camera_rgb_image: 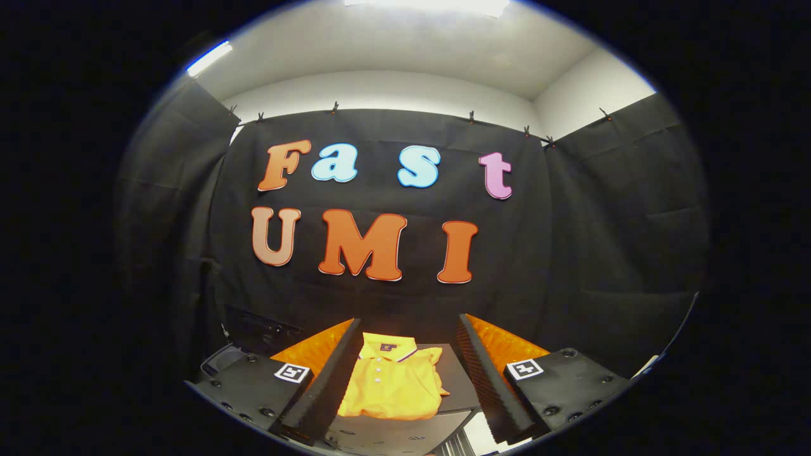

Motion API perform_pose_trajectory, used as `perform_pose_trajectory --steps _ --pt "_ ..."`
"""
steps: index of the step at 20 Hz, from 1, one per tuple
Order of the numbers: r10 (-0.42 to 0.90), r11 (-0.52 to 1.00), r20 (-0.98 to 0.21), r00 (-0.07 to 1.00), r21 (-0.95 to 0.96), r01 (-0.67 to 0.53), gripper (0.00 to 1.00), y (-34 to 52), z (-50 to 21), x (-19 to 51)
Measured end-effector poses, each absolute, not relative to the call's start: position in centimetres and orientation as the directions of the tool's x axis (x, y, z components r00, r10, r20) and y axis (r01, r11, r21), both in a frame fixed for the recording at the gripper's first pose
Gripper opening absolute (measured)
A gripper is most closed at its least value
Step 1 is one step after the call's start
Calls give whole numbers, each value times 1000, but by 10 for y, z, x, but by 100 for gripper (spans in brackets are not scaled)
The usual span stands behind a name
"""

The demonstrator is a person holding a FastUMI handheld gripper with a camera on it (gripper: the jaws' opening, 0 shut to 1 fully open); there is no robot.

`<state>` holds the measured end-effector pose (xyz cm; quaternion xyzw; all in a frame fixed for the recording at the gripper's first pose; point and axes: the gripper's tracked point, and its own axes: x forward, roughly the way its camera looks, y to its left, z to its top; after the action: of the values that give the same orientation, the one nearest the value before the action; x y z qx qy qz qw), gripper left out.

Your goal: Put the clothes into the washing machine and then close the washing machine lid.

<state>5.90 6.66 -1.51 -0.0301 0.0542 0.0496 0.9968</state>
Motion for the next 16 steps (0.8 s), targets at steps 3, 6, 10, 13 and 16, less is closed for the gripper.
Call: perform_pose_trajectory --steps 3,6,10,13,16 --pt "140 987 -193 971 -47 -152 98 94 -42 101" --pt "151 985 -264 953 -37 -166 98 107 -73 146" --pt "176 979 -394 902 -28 -203 98 129 -129 212" --pt "182 974 -519 835 -19 -224 98 133 -190 250" --pt "160 974 -636 755 -23 -225 98 124 -253 270"
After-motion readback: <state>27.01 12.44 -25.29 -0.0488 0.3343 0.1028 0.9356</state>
